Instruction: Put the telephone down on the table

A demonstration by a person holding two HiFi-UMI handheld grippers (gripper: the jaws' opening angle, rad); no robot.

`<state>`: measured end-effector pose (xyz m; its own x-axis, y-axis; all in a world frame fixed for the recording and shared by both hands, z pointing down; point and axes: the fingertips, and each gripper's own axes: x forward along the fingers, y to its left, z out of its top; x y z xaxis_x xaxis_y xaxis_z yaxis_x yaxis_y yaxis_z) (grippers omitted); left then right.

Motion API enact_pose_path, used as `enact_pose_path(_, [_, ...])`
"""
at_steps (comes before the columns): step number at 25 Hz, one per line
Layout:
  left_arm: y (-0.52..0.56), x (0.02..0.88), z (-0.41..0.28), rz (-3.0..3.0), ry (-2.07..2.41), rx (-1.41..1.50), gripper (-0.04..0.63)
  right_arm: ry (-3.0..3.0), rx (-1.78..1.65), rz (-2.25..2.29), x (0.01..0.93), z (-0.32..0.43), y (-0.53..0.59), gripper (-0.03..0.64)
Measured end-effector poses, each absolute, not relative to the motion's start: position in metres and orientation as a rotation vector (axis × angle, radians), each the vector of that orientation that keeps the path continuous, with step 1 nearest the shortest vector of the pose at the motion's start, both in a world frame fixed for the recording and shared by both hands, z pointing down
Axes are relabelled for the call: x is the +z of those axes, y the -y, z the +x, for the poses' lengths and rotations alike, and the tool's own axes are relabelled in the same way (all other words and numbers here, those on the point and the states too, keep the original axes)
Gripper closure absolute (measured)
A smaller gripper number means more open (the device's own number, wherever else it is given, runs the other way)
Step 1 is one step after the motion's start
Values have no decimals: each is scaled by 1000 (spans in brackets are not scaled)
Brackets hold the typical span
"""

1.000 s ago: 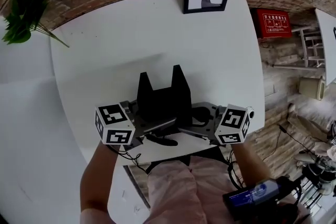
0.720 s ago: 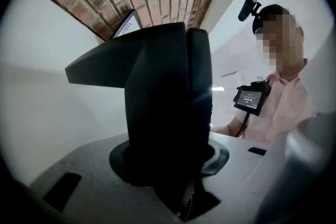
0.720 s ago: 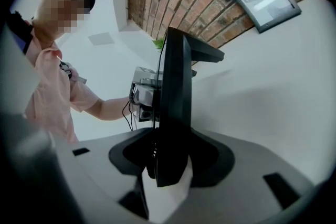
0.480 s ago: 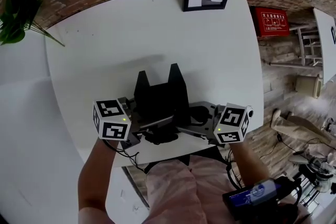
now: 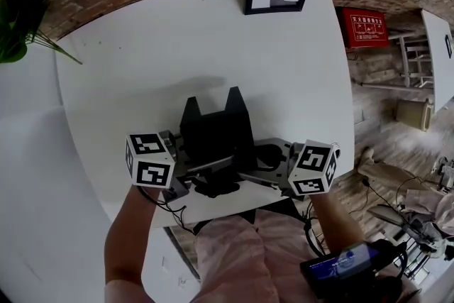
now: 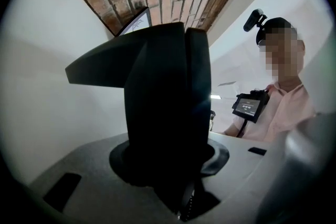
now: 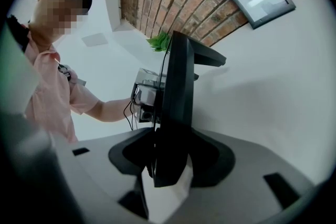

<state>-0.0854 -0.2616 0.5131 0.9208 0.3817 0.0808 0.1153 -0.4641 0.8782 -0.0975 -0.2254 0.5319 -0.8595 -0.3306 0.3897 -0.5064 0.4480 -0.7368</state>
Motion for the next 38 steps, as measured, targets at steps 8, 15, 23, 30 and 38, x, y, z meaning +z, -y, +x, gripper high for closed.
enact_pose_path(8, [265, 516, -84, 1974, -326, 336, 431, 2476, 1414, 720, 534, -97, 227, 403])
enact_pose_path(15, [268, 520, -82, 1931, -309, 350, 431, 2448, 1457, 717, 535, -96, 229, 396])
enact_pose_path(23, [269, 525, -81, 1894, -294, 387, 431, 2386, 1464, 695, 540, -97, 230, 380])
enact_pose_path(30, [269, 528, -81, 1891, -296, 446, 431, 2309, 1486, 671, 546, -100, 229, 371])
enact_pose_path(38, [268, 529, -83, 1897, -321, 492, 431, 2276, 1467, 661, 550, -103, 228, 365])
